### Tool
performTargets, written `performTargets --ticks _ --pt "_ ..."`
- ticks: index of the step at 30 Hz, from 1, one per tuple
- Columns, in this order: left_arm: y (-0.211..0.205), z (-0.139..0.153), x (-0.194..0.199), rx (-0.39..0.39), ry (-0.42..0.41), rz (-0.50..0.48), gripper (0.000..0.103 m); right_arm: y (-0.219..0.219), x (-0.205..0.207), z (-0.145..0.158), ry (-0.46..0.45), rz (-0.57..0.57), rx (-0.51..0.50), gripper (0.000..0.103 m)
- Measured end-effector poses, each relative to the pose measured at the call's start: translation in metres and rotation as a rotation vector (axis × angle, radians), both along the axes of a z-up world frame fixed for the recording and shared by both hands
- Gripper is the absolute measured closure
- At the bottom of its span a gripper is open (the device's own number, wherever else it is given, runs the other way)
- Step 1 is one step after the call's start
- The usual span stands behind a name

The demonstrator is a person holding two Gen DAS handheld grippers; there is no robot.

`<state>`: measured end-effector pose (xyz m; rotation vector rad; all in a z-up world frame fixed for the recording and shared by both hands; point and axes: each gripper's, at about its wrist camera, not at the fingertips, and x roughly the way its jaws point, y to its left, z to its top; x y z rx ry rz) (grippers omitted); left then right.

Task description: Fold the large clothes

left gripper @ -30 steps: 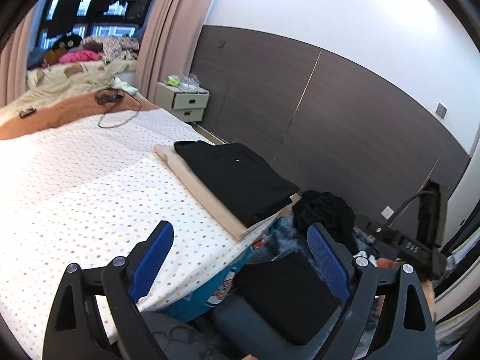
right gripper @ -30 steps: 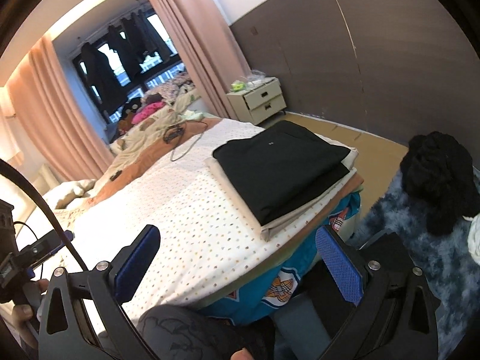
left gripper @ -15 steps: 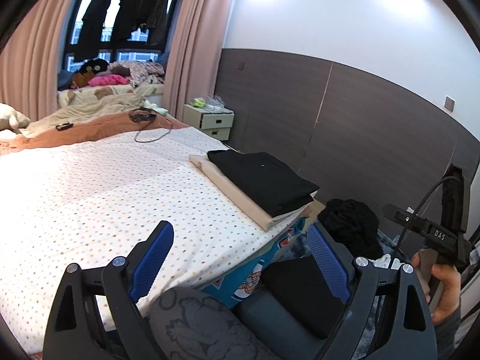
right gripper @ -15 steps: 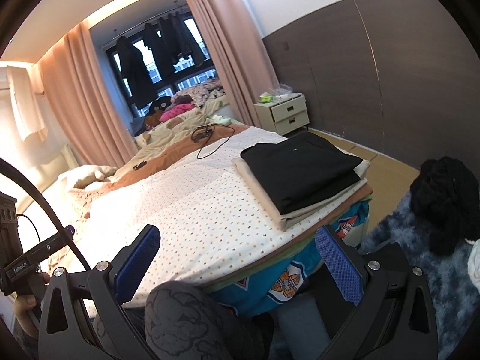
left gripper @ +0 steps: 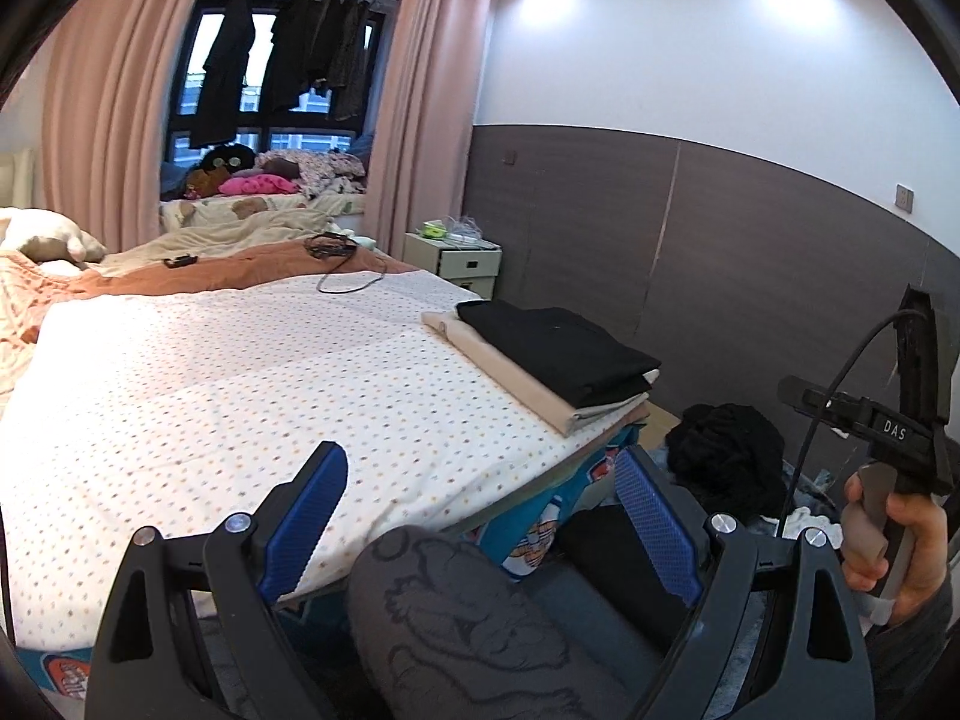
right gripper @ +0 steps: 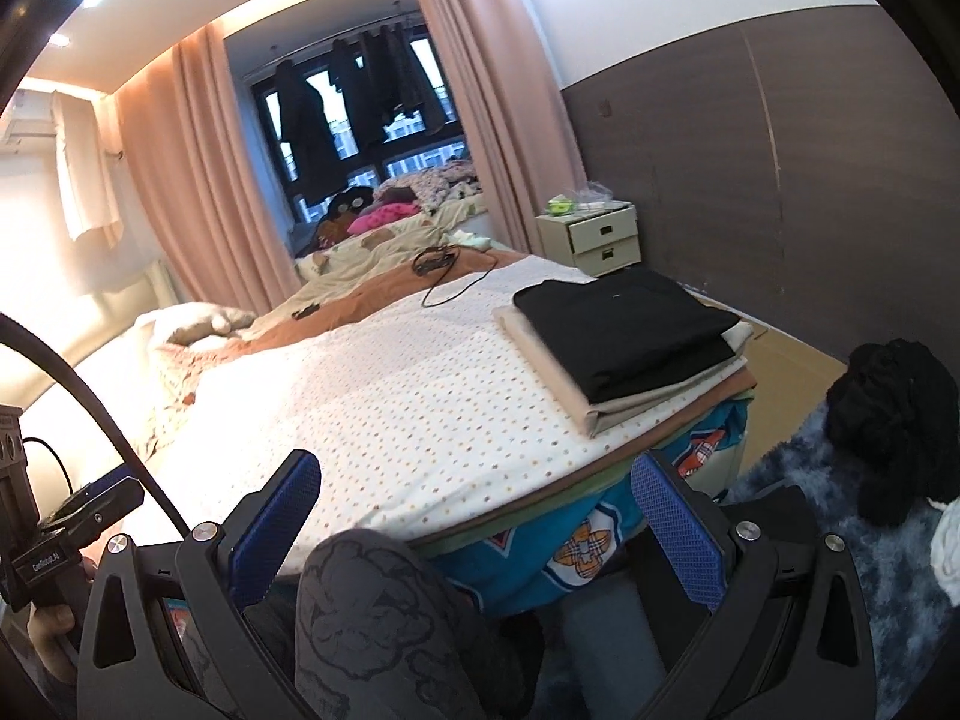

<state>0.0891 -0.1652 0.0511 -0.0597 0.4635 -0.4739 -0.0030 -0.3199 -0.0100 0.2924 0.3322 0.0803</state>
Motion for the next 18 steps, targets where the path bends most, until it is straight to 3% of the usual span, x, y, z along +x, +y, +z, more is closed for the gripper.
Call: performTargets --ticks 18 --pt "0.042 -0.017 -0.049 -0.007 0.003 0.135 0.011 0.032 -0.017 -0.009 0.013 0.071 -0.069 0.000"
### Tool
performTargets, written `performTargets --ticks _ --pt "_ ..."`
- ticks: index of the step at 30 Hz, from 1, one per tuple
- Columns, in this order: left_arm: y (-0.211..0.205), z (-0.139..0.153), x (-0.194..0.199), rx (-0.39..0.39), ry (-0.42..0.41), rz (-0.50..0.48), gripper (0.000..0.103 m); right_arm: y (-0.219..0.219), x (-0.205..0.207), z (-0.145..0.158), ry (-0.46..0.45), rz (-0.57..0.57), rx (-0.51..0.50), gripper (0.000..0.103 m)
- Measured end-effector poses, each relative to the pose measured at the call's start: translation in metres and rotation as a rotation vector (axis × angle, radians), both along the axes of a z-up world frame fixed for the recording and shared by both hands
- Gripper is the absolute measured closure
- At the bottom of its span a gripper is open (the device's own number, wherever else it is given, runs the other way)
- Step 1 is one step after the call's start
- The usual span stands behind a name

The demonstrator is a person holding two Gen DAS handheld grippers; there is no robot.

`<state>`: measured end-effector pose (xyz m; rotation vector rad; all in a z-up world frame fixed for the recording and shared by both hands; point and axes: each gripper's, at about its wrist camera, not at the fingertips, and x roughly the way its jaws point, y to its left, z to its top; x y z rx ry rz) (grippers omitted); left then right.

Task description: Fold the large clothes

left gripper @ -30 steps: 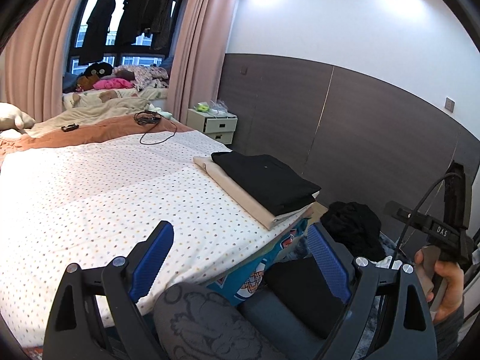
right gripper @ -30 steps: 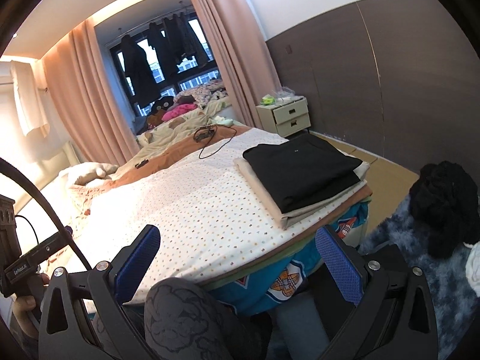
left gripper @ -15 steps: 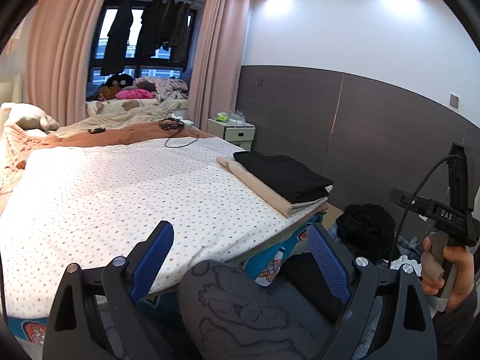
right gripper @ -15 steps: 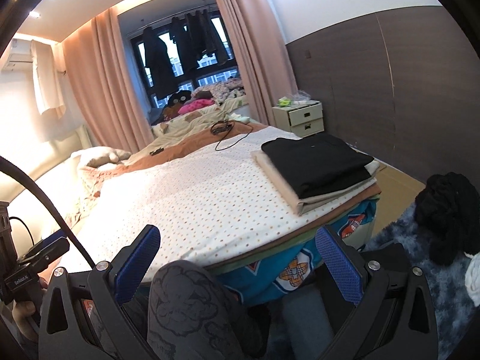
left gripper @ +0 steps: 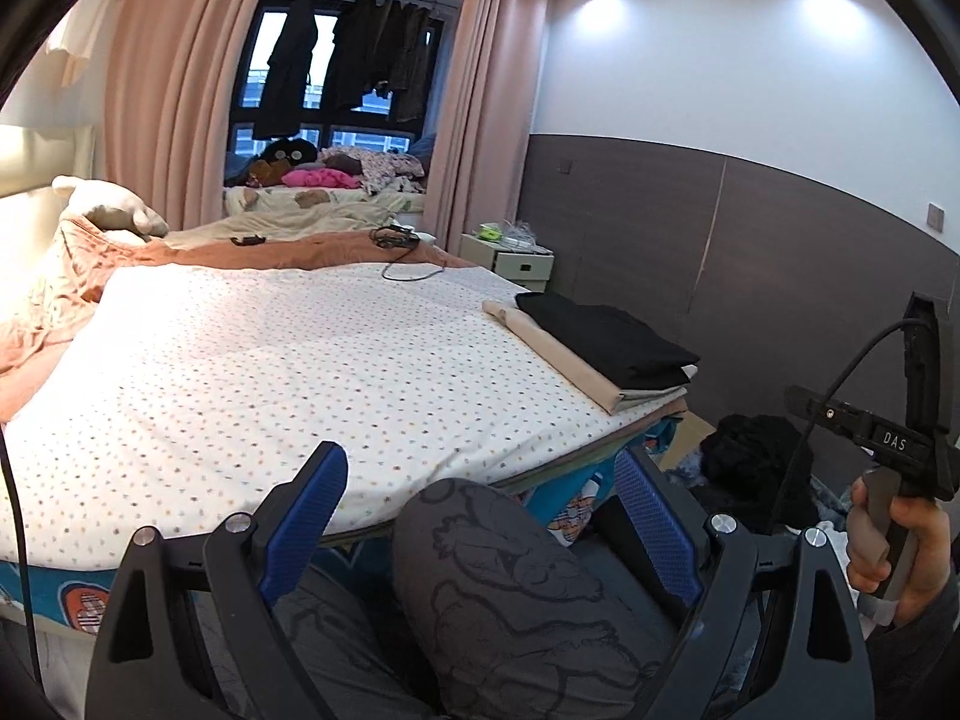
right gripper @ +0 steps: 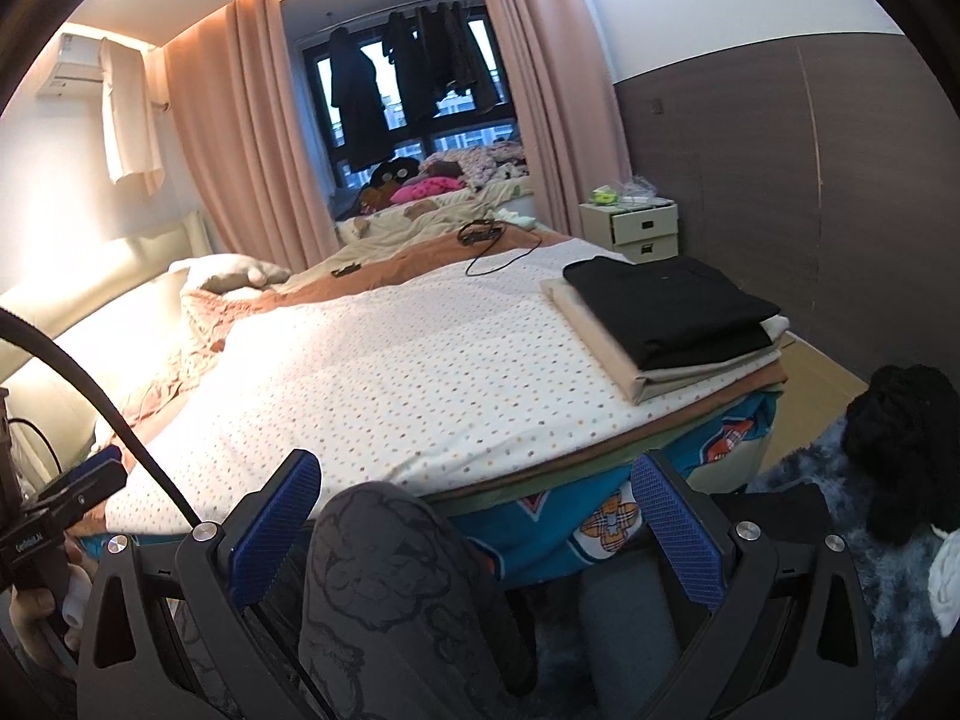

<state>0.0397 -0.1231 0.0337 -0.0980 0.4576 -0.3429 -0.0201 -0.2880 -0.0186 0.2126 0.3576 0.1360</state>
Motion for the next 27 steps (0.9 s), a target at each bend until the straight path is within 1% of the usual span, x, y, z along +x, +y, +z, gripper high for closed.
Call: performTargets --ticks 4,12,17,27 --pt "0.005 -0.002 -0.002 -0.013 0.001 0.011 0.011 0.001 0.004 0.001 0.008 0.006 0.024 0.000" --pt "0.003 -0.004 -0.003 -0.017 -0.004 0.022 0.011 0.001 0.001 0.004 0.004 0.005 0.016 0.000" --pt "0.004 -0.005 -0.005 -0.024 -0.003 0.023 0.011 0.012 -0.002 -0.001 0.003 0.000 0.016 0.000" --pt "0.006 -0.003 -0.010 -0.011 -0.012 0.041 0.011 0.015 -0.004 -0.001 0.008 -0.002 0.019 0.000"
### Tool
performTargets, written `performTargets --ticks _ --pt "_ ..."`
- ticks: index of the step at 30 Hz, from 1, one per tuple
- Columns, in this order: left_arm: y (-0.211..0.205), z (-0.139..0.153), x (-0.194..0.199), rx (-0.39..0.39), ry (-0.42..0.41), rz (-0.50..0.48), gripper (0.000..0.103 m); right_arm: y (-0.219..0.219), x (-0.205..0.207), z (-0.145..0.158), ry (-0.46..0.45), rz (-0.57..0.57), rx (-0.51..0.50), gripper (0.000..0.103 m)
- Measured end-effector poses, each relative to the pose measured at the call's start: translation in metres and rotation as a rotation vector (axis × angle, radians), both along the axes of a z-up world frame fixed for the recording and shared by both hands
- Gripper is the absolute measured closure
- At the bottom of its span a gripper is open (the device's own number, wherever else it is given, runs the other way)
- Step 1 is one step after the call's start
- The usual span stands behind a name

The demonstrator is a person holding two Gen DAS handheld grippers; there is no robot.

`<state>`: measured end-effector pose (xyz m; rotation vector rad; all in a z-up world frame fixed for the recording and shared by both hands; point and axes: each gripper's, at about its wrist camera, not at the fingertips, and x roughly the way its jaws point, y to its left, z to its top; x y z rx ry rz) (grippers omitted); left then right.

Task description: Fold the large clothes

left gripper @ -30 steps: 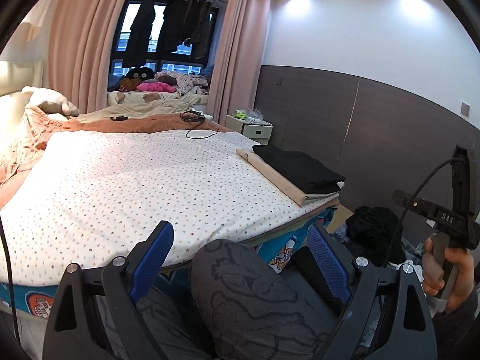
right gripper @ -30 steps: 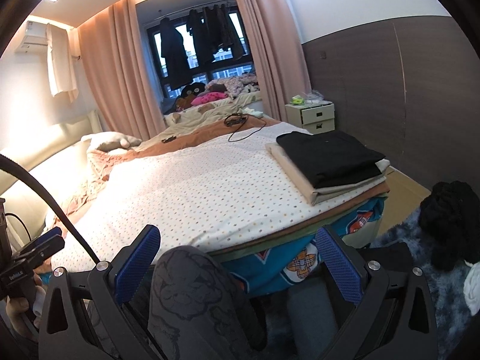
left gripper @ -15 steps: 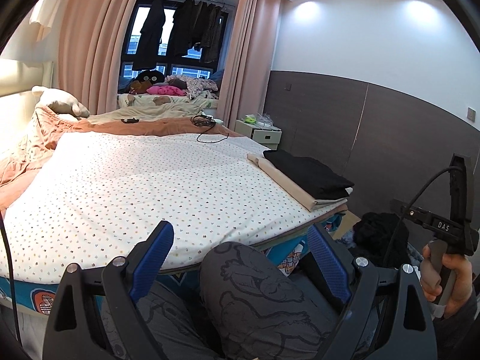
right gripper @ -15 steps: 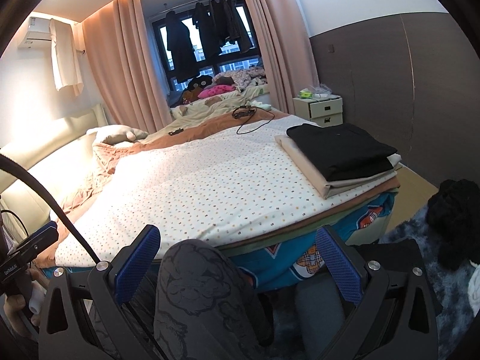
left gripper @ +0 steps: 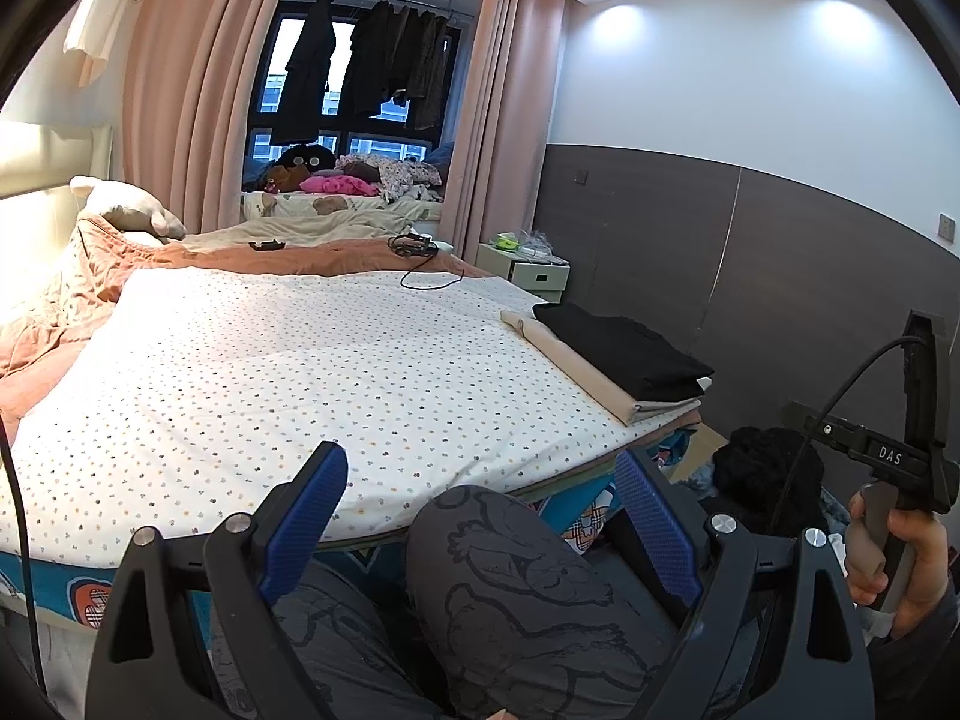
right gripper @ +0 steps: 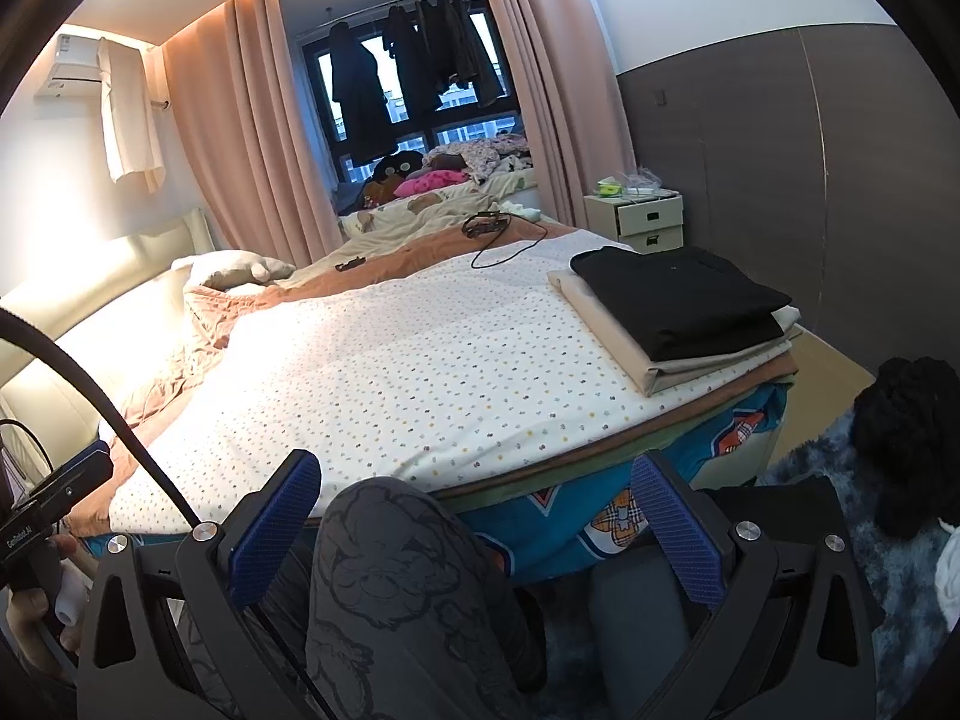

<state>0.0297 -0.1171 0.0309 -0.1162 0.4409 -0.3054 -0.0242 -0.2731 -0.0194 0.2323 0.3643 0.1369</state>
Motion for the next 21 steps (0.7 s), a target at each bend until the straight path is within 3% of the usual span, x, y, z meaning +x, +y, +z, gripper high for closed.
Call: performTargets --ticks 21 --pt "-0.0017 0.0027 -0.0047 0.022 -0.013 0.027 0.011 -0.0016 -0.0034 -0.0003 0.009 -0.008 0.017 0.000"
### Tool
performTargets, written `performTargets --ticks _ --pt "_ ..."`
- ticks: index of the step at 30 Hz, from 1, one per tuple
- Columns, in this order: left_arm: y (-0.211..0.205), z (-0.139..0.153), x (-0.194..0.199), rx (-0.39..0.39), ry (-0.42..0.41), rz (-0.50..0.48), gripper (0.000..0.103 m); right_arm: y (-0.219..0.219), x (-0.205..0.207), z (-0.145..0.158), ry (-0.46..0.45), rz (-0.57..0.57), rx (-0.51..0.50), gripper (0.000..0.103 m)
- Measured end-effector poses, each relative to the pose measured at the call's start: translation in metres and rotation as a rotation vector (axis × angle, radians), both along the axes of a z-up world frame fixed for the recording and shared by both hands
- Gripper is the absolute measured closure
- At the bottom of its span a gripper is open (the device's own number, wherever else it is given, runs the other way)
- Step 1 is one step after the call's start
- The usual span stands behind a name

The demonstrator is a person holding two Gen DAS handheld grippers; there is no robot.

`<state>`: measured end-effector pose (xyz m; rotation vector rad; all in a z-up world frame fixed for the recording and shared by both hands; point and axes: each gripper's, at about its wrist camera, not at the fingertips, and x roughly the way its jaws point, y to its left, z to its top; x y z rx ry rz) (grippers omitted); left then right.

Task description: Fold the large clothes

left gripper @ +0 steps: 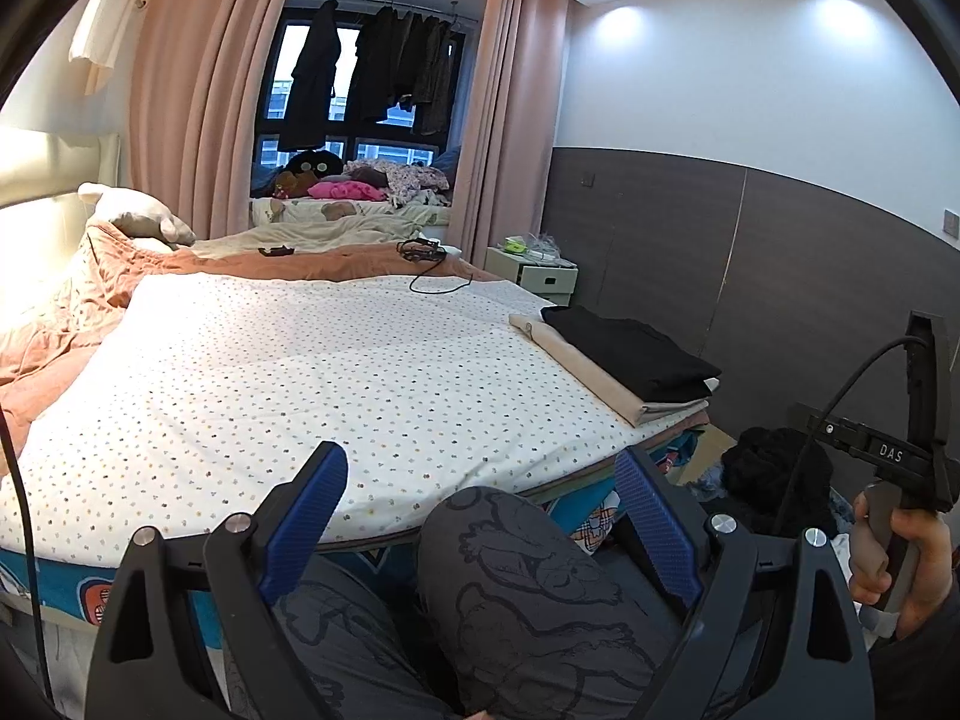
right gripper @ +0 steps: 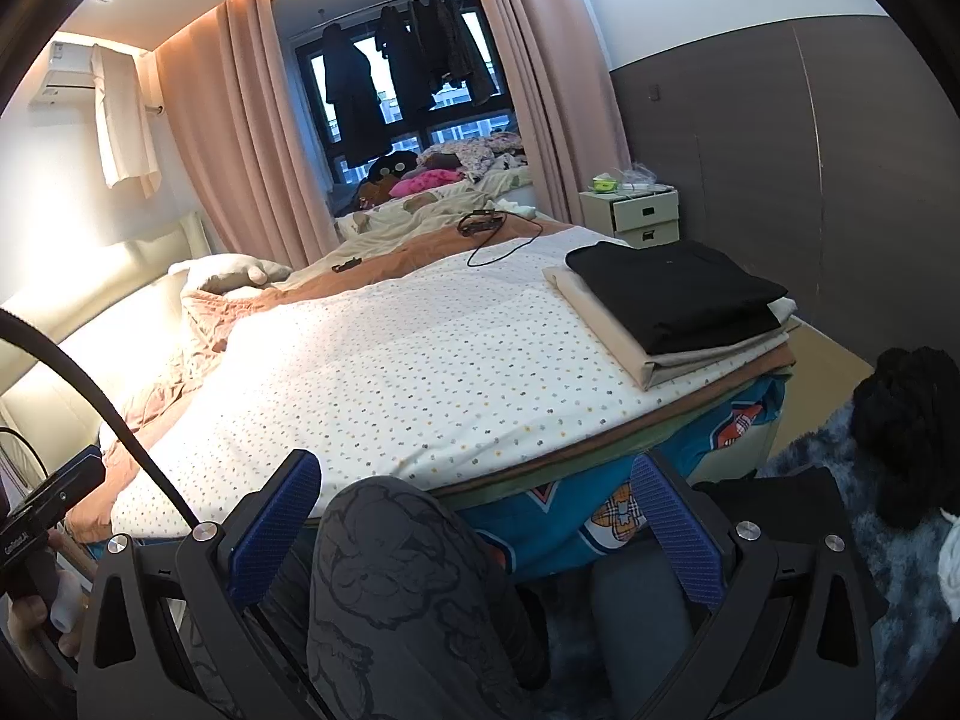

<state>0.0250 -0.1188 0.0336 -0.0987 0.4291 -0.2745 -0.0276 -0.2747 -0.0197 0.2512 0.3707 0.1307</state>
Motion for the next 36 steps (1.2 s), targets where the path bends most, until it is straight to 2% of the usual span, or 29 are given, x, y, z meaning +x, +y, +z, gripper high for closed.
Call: performTargets --ticks 9,36 --pt "-0.001 0.003 -0.004 0.013 -0.018 0.025 0.011 -0.005 0.001 0.000 0.005 -0.001 0.006 0.000" --pt "0.015 0.008 -0.030 -0.027 -0.071 0.054 0.011 -0.010 -0.010 0.004 -0.003 0.001 0.005 0.000"
